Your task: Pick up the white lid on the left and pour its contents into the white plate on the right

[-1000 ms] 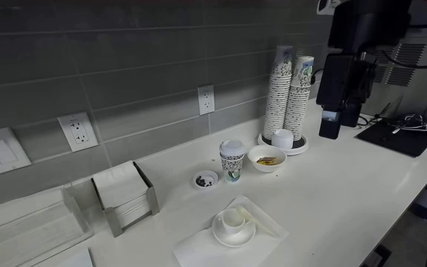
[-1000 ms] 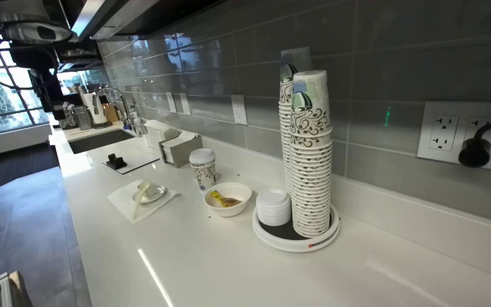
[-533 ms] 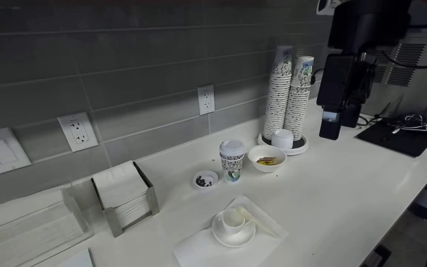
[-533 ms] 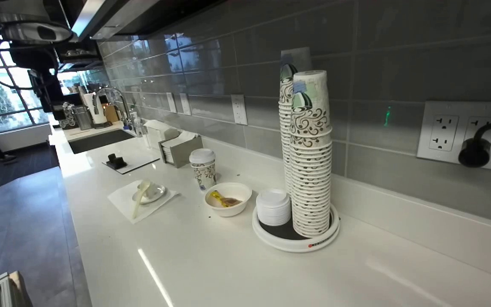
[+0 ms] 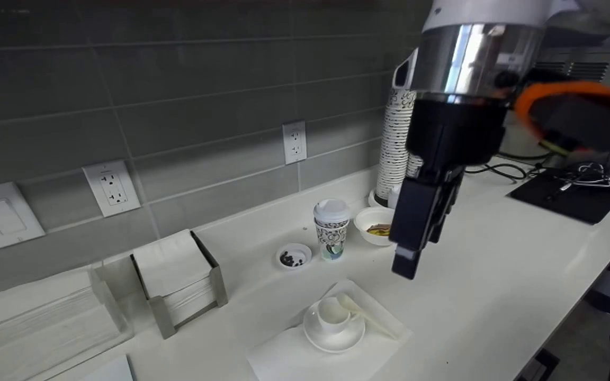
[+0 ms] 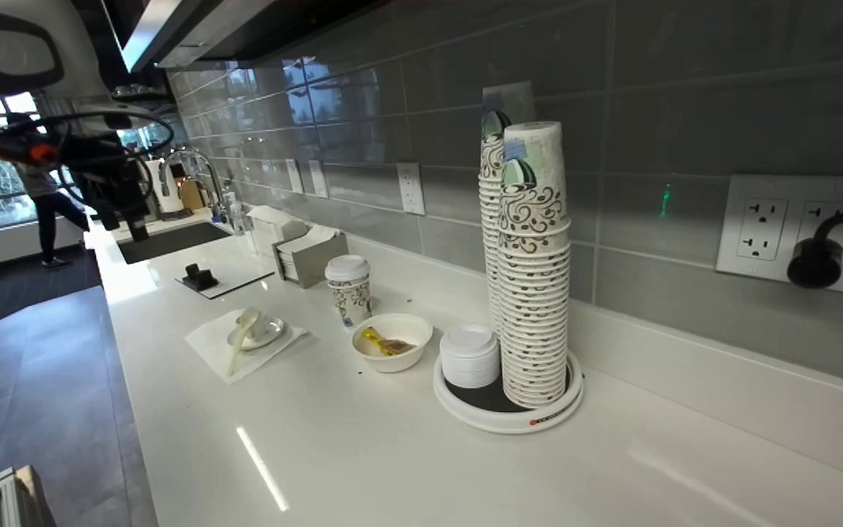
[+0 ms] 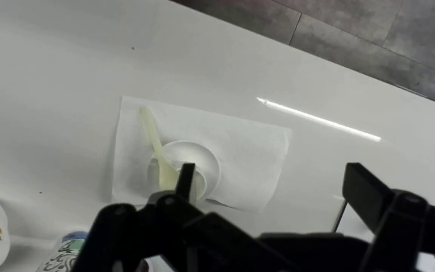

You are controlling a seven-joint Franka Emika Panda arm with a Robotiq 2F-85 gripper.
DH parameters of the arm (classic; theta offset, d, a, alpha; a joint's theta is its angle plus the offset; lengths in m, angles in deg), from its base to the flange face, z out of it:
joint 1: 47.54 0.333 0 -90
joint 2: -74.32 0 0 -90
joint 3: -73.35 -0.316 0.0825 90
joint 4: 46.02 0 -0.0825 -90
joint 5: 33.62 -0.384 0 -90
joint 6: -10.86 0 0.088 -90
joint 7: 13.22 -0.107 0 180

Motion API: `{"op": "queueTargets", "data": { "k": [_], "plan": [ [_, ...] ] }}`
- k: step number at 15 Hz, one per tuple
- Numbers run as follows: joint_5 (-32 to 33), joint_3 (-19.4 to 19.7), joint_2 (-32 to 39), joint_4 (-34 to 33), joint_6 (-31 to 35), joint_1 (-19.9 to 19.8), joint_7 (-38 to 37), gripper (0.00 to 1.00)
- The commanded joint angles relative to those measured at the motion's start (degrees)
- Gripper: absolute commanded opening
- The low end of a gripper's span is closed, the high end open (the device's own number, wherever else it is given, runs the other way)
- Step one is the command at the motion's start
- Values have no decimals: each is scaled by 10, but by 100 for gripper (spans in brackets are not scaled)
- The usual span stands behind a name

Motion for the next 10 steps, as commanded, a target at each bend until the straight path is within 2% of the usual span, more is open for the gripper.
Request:
{"op": "queueTargets", "data": {
  "k": [1,2,6,9,10],
  "plan": [
    [28,-3,104,-22,106,1,26,100],
    [44,-4,127,-29,128,0,28,100],
    [179,-1,217,-73,197,-23,-22,100],
    [312,17,267,-116,204,-31,-82,100],
    [338,27,286,-135,196,-28,-95,100]
  ]
}}
